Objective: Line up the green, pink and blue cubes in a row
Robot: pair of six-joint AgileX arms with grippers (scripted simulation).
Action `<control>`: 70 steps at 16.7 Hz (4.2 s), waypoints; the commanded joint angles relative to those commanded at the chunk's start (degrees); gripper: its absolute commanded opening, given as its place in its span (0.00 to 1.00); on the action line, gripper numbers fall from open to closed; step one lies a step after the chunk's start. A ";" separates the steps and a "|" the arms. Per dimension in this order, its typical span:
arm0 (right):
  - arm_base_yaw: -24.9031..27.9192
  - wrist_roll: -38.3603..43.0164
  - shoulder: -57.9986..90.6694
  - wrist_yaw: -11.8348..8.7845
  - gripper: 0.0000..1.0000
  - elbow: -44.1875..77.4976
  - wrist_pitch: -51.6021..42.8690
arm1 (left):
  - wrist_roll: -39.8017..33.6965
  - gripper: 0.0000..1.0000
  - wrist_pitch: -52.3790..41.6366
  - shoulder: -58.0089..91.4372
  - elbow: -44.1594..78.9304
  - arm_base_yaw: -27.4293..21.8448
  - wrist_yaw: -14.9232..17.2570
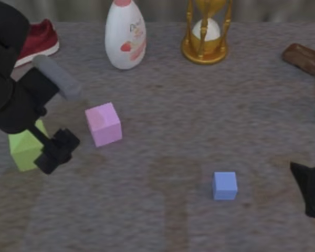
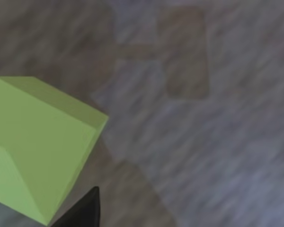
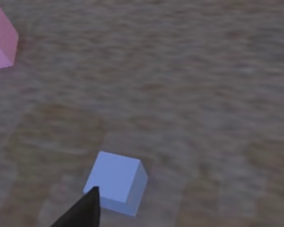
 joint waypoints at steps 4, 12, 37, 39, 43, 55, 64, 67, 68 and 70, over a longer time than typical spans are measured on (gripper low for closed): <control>-8.86 -6.02 -16.26 0.12 1.00 -12.57 9.78 | 7.22 1.00 -11.08 22.12 19.06 -2.79 -1.64; -23.32 -13.20 -34.79 0.81 1.00 -24.53 23.00 | 16.70 1.00 -17.75 44.61 46.73 -5.57 -6.86; -24.27 -13.52 -35.82 0.82 1.00 -24.95 23.78 | 17.36 0.70 -0.25 50.75 35.93 -5.57 -7.32; -24.27 -13.52 -35.82 0.82 1.00 -24.95 23.78 | 17.36 0.55 -0.25 50.75 35.93 -5.57 -7.32; -24.27 -13.52 -35.82 0.82 1.00 -24.95 23.78 | 17.36 0.25 -0.25 50.75 35.93 -5.57 -7.32; -24.27 -13.52 -35.82 0.82 1.00 -24.95 23.78 | 17.03 0.00 -0.97 49.57 35.94 -5.54 -6.86; -24.27 -13.52 -35.82 0.82 1.00 -24.95 23.78 | 16.94 0.00 -14.24 45.63 45.20 -4.49 -6.90; -24.27 -13.52 -35.82 0.82 1.00 -24.95 23.78 | 16.92 0.00 -14.41 45.51 45.32 -4.46 -6.90; -24.27 -13.52 -35.82 0.82 1.00 -24.95 23.78 | 17.02 0.00 -14.26 45.71 45.21 -4.80 -6.92; -24.27 -13.52 -35.82 0.82 1.00 -24.95 23.78 | 16.93 0.00 -14.23 45.42 45.01 -5.65 -6.93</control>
